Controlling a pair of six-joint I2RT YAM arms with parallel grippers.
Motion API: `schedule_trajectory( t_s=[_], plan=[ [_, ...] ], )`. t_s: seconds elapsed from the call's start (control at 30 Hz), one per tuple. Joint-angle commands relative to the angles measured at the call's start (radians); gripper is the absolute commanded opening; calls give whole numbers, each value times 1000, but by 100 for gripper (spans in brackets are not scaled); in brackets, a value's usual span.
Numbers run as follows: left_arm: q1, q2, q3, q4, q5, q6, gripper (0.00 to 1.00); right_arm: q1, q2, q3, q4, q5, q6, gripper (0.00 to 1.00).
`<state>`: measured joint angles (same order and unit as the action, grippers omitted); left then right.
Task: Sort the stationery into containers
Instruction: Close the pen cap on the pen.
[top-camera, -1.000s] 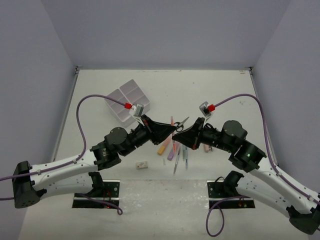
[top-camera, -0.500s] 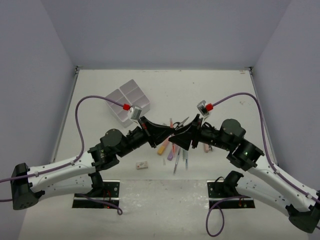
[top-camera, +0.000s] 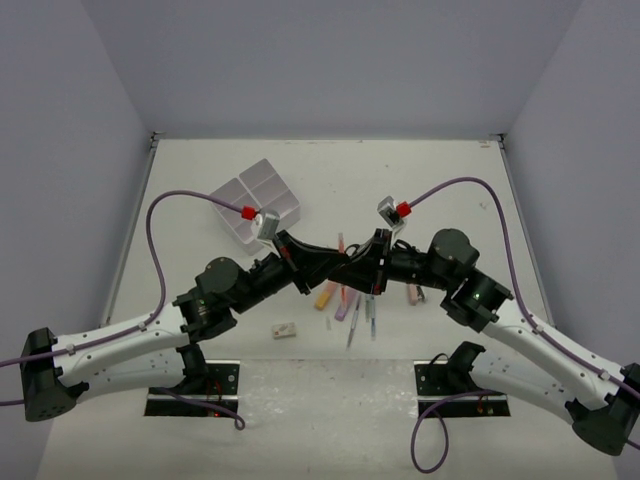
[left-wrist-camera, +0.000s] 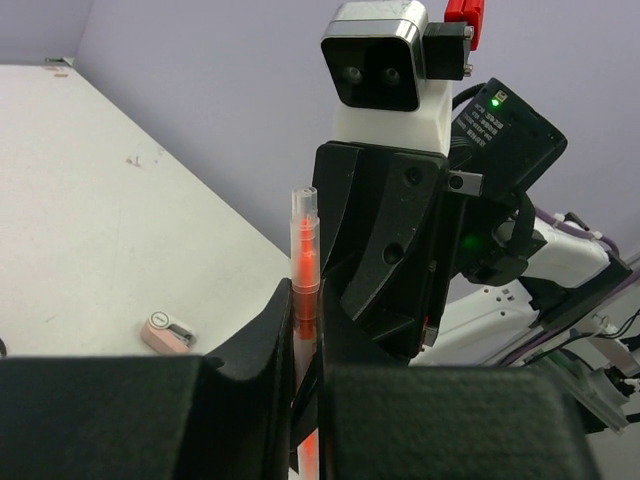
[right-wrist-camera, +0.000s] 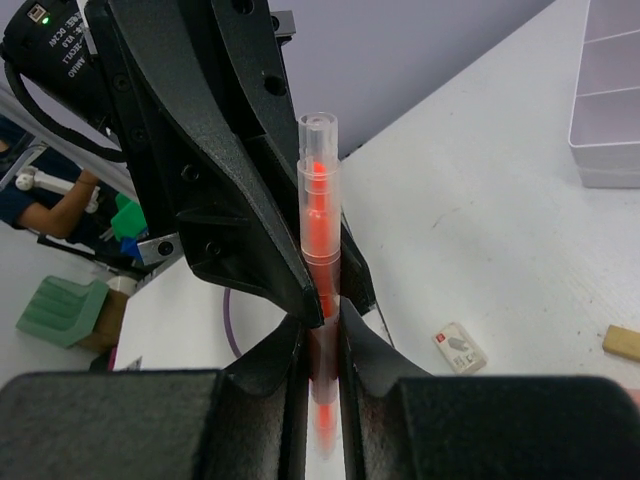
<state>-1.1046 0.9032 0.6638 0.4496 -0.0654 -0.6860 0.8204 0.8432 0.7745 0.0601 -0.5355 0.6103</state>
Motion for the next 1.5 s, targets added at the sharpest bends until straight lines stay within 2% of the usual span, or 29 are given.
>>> schedule_trajectory(
  t_s=[0.0,0.07,0.1,0.13,0.2,0.37,0.5,0.6,0.67,0.7,1.1,1.23,1.47],
  plan=[
    [-3,14,68,-35,-1,98,24,3,-5,-16,102,-15,19,0],
    [-3,17,81,-68,7,123,44,3,-25,-21,96,5,10,0],
    [-3,19,103,-87,3,146,66,5,-28,-19,79,14,-1,0],
    [-3,16,119,-112,-11,154,72,4,-29,-14,67,22,-9,0],
    [-3,2,151,-180,-70,175,75,3,-19,-6,42,11,-22,0],
    [-3,-5,228,-240,-127,215,75,6,15,0,34,-31,-31,0],
    [5,30,271,-272,-143,218,71,13,28,13,26,-47,-48,0],
    [20,48,281,-284,-138,202,56,17,27,26,12,-41,-60,0],
    [34,56,282,-287,-117,182,40,19,24,29,0,-39,-66,0],
    [38,57,279,-285,-107,175,38,19,22,30,-4,-38,-68,0],
    [51,54,249,-270,-33,124,39,22,15,38,-35,-2,-78,0],
    [51,57,244,-279,-8,108,26,22,16,43,-40,11,-77,0],
    [51,62,233,-293,-21,108,28,22,7,52,-48,12,-76,0]
  ],
)
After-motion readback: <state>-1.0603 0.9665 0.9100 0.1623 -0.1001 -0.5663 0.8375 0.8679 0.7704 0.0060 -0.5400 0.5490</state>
